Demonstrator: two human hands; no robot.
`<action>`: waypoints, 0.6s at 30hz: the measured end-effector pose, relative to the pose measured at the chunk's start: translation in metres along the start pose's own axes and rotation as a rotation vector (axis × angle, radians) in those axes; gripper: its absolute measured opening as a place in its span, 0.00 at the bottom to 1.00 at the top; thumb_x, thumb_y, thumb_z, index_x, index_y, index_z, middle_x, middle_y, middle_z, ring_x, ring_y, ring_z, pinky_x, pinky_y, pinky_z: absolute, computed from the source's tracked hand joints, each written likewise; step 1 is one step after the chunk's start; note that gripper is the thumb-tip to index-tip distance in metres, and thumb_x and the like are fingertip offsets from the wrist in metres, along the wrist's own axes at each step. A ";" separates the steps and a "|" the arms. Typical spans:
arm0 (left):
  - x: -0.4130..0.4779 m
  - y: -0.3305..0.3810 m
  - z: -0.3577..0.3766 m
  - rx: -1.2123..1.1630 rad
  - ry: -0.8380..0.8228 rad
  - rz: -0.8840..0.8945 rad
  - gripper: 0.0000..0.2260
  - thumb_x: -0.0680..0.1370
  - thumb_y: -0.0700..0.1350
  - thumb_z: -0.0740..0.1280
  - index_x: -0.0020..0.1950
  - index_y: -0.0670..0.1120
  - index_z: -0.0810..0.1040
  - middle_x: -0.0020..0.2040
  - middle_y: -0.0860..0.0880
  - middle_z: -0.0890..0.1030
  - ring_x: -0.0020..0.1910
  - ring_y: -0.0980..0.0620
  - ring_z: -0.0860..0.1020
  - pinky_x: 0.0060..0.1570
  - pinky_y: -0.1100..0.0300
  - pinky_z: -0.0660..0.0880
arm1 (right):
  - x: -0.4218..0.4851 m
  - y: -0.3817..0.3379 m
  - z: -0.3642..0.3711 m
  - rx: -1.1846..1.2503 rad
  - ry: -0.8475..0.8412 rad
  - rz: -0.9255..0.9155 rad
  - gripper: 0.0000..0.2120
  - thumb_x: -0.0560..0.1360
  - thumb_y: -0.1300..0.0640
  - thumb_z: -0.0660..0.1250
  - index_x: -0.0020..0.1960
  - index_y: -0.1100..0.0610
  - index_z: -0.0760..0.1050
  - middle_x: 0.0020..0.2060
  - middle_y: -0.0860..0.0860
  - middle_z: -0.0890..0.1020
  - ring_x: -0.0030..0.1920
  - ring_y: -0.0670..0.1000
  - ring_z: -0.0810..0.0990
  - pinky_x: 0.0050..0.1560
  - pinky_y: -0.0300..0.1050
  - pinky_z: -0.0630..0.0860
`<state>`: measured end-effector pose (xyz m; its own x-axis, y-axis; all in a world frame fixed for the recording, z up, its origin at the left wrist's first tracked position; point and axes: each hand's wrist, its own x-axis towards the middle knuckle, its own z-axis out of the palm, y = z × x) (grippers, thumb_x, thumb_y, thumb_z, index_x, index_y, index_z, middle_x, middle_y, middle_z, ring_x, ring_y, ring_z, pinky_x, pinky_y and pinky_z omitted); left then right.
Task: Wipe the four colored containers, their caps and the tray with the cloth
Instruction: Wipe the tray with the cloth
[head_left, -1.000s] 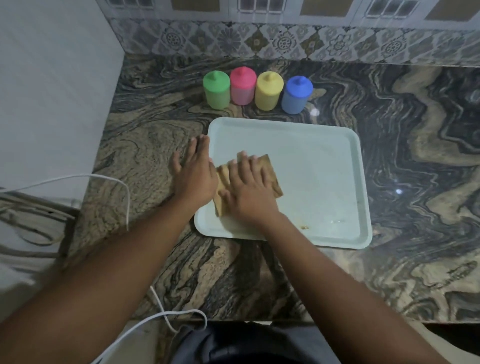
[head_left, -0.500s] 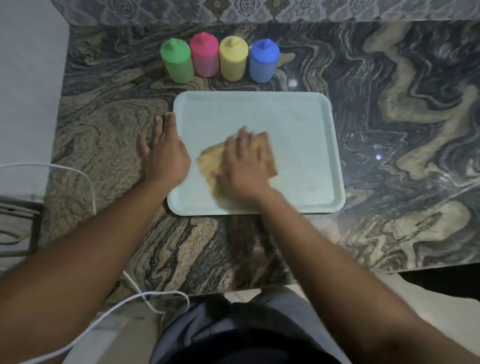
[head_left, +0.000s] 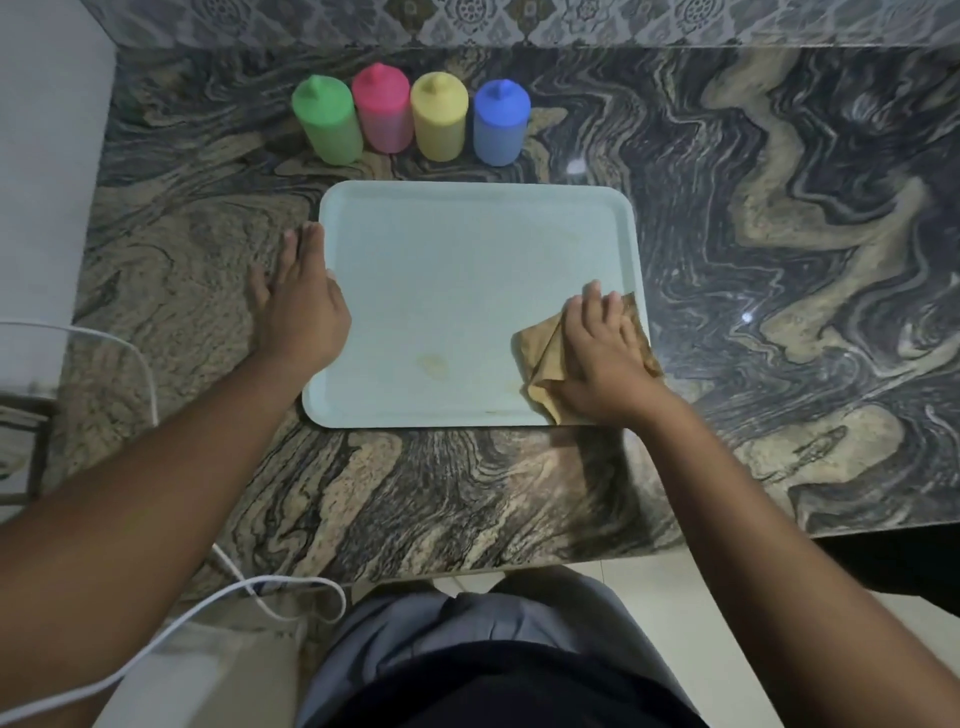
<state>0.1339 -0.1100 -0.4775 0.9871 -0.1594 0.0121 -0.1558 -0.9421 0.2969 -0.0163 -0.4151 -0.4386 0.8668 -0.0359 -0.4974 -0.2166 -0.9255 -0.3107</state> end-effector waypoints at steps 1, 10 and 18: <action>0.000 0.000 0.000 -0.001 -0.004 0.000 0.27 0.82 0.41 0.52 0.81 0.46 0.50 0.81 0.47 0.56 0.81 0.51 0.50 0.76 0.38 0.44 | 0.003 -0.007 0.000 0.008 -0.001 -0.024 0.50 0.80 0.45 0.67 0.83 0.59 0.35 0.80 0.59 0.30 0.80 0.63 0.28 0.81 0.60 0.33; 0.001 -0.001 0.002 -0.007 0.002 -0.005 0.27 0.82 0.41 0.51 0.81 0.47 0.50 0.81 0.47 0.56 0.81 0.51 0.50 0.77 0.39 0.44 | -0.003 0.012 -0.008 -0.027 -0.040 -0.073 0.53 0.77 0.42 0.71 0.84 0.57 0.37 0.81 0.56 0.32 0.81 0.61 0.31 0.81 0.60 0.36; 0.001 -0.002 0.001 -0.011 -0.005 -0.001 0.26 0.82 0.42 0.51 0.81 0.47 0.50 0.81 0.48 0.56 0.81 0.52 0.50 0.77 0.40 0.43 | 0.002 0.003 0.006 0.006 0.034 -0.099 0.47 0.81 0.44 0.67 0.84 0.57 0.38 0.81 0.57 0.32 0.80 0.61 0.29 0.81 0.60 0.34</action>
<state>0.1348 -0.1083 -0.4790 0.9871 -0.1597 0.0070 -0.1541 -0.9389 0.3076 -0.0180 -0.4153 -0.4450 0.8988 0.0424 -0.4364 -0.1319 -0.9231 -0.3613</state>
